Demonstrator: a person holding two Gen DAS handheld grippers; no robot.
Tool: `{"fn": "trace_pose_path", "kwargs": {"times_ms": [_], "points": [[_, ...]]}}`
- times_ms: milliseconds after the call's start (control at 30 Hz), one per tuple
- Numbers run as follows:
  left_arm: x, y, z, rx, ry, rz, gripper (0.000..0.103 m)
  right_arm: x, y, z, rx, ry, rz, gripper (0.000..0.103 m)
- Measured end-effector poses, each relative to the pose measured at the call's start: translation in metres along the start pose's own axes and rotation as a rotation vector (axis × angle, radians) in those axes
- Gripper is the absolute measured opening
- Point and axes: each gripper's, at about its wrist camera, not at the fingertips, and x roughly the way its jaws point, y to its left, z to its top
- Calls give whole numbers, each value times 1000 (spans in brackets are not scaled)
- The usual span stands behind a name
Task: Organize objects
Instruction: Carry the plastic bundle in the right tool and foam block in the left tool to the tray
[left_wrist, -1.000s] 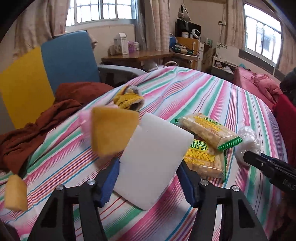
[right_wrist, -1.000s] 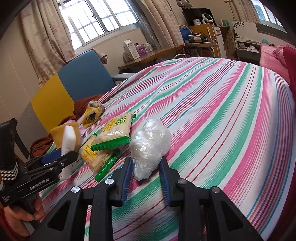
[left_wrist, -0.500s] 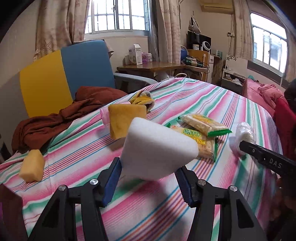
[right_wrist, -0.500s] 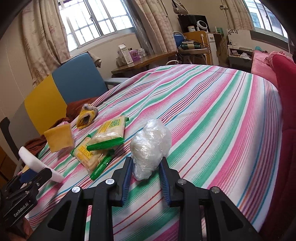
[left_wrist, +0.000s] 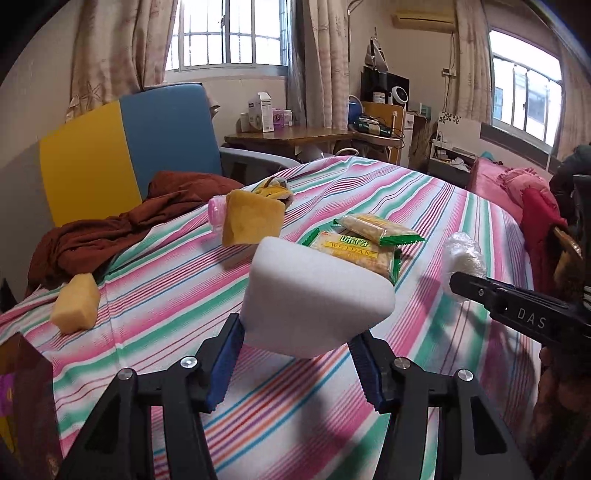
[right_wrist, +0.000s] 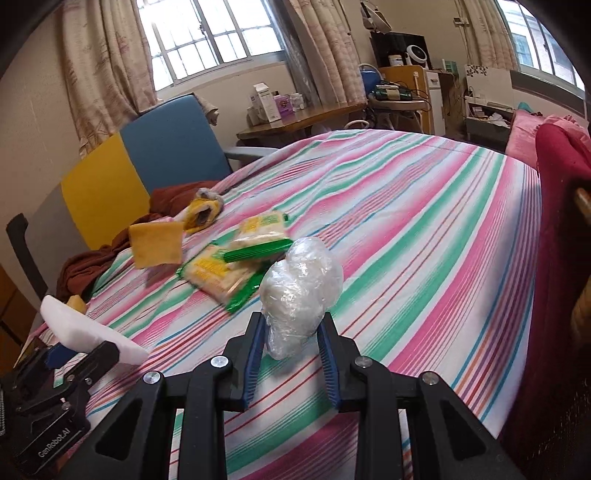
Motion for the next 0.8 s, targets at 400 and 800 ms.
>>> {"fn": "trace_pose_path", "kwargs": {"times_ms": [400,800], "points": [[-65,37,-23,-164,49,-39,58,-32,57,-11,-63,23,155,29],[-148,108,-53,-347,71,40,58,-59,162,-43,-258,97,394,29]]}}
